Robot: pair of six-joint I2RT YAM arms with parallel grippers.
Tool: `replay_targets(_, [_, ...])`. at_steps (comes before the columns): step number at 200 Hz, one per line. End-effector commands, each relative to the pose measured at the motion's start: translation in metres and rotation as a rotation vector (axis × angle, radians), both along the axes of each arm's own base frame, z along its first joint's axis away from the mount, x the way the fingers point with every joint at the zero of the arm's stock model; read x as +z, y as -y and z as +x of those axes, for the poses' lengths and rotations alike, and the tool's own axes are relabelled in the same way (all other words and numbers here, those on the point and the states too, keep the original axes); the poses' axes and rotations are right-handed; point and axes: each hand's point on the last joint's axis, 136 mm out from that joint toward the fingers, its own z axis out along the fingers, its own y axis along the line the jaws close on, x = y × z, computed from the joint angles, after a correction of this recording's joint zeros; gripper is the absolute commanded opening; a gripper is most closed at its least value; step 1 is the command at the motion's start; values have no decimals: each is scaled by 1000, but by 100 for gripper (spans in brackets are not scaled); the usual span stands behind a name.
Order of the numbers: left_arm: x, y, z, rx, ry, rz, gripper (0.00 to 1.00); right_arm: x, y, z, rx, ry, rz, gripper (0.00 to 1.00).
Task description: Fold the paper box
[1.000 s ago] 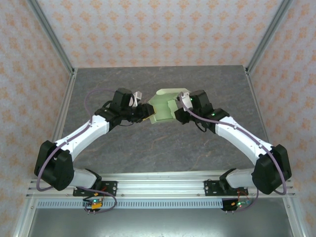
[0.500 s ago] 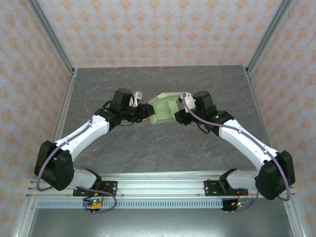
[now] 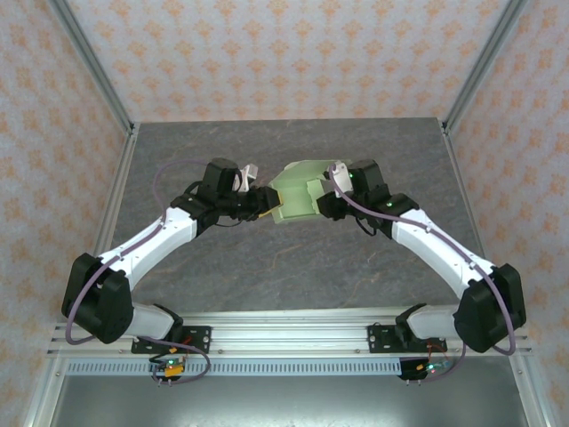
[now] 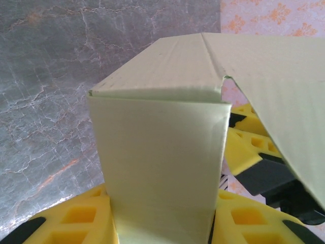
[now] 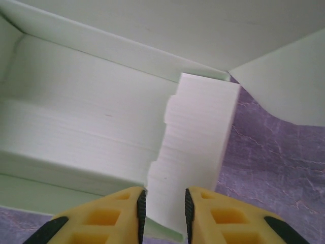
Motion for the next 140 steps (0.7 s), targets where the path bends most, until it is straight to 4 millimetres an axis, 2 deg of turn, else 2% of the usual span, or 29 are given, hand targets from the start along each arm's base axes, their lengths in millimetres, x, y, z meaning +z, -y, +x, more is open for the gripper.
replay_targets(1, [30,1,1,-11,85,-49,33,14,2,2,-11,19,-4,28])
replay_targets(31, [34,0,-3,-27,124,-41,33,-5,14,17,-127,-80,-16,29])
replay_targets(66, [32,-2,-7,-44,142,-22,33,15,-7,19,-118,-146,161,32])
replay_targets(84, [33,0,-8,-52,152,-31,32,21,-9,23,-127,-155,169,32])
replay_targets(113, [38,5,-12,-86,182,-27,32,15,-5,31,-153,-152,123,29])
replay_targets(140, [41,6,-15,-107,222,10,32,7,-10,37,-154,-180,124,26])
